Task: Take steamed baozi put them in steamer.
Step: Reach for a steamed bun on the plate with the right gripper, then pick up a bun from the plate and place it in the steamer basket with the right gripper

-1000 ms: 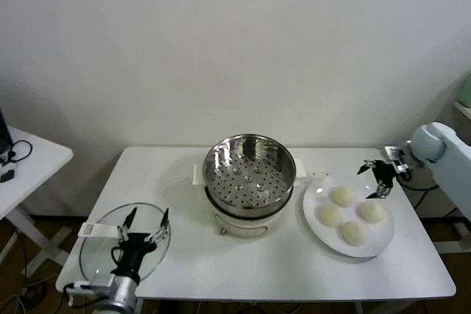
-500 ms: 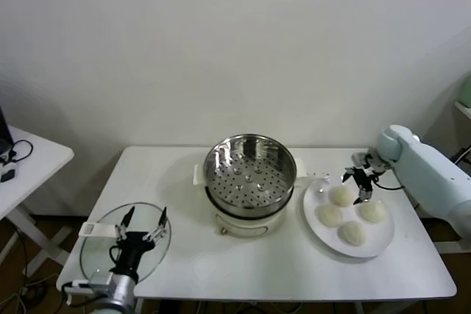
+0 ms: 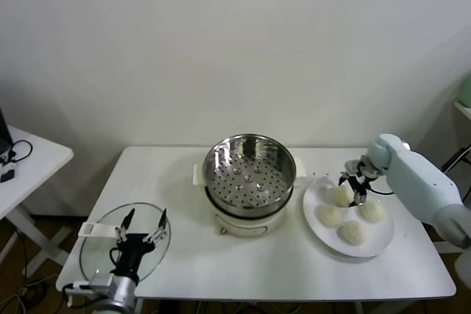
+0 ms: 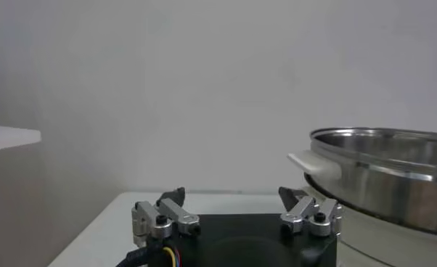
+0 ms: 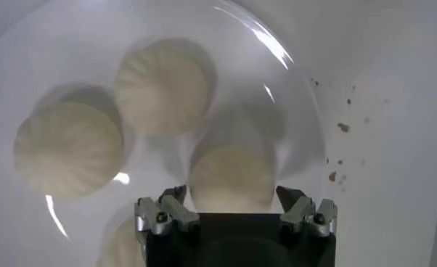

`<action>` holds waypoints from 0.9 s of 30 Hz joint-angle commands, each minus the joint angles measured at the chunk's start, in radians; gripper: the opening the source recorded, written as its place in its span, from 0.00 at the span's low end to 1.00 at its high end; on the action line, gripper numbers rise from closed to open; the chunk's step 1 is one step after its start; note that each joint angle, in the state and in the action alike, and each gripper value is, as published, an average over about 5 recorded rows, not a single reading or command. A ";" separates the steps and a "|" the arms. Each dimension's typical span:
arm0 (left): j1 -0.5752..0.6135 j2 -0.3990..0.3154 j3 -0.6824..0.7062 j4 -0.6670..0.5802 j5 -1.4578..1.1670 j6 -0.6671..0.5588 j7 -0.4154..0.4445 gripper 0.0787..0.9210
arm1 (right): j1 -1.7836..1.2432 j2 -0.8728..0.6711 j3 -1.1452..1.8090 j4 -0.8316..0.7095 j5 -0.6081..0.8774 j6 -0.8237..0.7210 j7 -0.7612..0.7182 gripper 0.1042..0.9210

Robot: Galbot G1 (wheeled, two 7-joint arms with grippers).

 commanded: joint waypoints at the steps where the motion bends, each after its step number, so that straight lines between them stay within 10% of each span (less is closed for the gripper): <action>1: -0.003 0.001 0.000 0.002 0.001 0.002 -0.001 0.88 | -0.007 0.015 0.022 -0.022 -0.023 0.008 0.013 0.85; 9: -0.004 -0.001 0.001 0.005 0.002 0.003 -0.003 0.88 | -0.005 0.015 0.026 -0.021 -0.019 0.004 -0.006 0.68; 27: 0.008 0.002 -0.002 0.001 0.004 0.005 0.008 0.88 | 0.201 -0.142 -0.168 0.279 0.195 -0.017 -0.056 0.67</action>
